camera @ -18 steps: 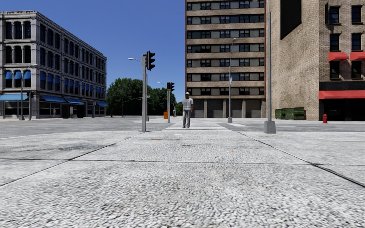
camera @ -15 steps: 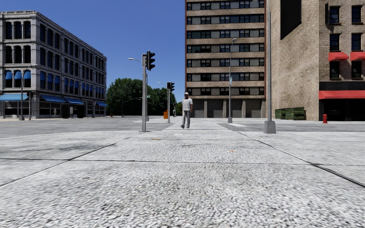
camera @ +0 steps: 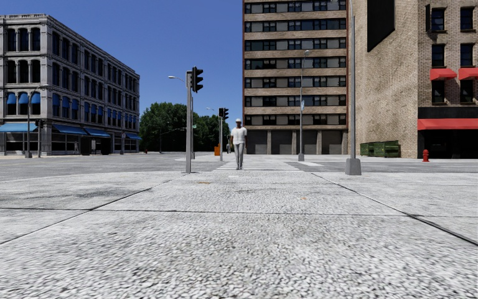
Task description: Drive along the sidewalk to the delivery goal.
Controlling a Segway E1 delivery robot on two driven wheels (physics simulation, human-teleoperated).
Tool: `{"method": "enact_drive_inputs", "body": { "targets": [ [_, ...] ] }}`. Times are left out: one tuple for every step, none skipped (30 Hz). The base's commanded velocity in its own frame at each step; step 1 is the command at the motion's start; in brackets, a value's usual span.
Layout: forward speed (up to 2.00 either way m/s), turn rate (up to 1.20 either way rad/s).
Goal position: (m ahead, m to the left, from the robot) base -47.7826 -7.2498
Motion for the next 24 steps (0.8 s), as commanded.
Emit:
{"method": "enact_drive_inputs", "body": {
  "targets": [
    [0.0, 0.0],
    [0.0, 0.0],
    [0.0, 0.0],
    [0.0, 0.0],
    [0.0, 0.0],
    [0.0, 0.0],
    [0.0, 0.0],
    [0.0, 0.0],
    [0.0, 0.0],
    [0.0, 0.0],
    [0.0, 0.0],
    [0.0, 0.0],
    [0.0, 0.63],
    [0.0, 0.77],
    [0.0, 0.85],
    [0.0, 0.92],
    [0.0, 1.01],
    [0.0, 1.01],
    [0.0, 1.04],
    [0.0, 1.1],
    [0.0, 1.11],
    [0.0, 1.12],
    [0.0, 1.12],
    [0.0, 1.13]
  ]
}}
